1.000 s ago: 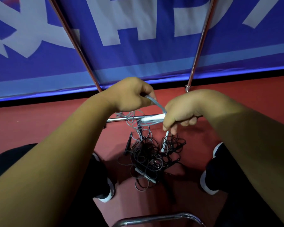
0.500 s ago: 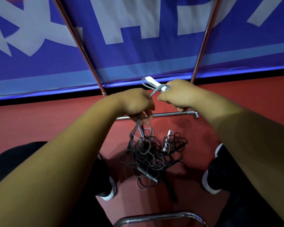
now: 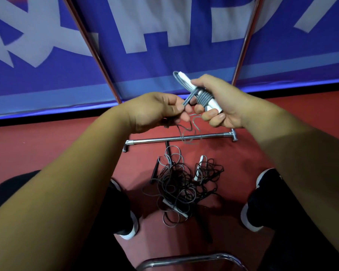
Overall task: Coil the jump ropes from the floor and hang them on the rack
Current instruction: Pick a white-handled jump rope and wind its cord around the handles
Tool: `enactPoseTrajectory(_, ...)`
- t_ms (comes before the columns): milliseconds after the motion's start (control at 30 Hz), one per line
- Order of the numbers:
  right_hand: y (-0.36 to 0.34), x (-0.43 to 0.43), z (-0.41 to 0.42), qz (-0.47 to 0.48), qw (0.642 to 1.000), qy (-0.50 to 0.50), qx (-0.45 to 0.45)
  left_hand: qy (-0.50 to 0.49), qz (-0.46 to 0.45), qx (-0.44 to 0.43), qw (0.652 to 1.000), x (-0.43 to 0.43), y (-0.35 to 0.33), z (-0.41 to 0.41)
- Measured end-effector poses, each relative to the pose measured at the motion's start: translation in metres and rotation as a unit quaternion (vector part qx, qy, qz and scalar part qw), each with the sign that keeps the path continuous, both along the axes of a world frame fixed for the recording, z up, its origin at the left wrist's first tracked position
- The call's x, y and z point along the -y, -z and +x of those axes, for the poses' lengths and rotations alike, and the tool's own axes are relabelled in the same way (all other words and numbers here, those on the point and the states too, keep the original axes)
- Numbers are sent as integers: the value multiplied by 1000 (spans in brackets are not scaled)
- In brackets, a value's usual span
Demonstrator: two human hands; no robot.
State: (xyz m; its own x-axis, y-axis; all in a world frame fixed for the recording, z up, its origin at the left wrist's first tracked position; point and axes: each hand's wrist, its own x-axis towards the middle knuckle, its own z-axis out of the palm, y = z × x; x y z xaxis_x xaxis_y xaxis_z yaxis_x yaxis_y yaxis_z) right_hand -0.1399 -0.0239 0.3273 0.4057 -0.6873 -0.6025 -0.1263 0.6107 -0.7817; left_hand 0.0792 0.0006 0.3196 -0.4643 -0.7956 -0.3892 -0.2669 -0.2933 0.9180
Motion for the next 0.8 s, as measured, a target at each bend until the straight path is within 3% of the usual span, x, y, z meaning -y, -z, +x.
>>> enactPoseTrajectory(333,5,-18,17,-74,995,7,-66,52,-51,183,980,-3,5,-2)
enactPoseTrajectory(500,8,-17,21,-96,991,49,-76,42,-34,157,986,-5,6,-4)
enactPoseTrajectory(800,6,-14,23,-58,992,116,-7,25,10,83,996,-8,1,-9)
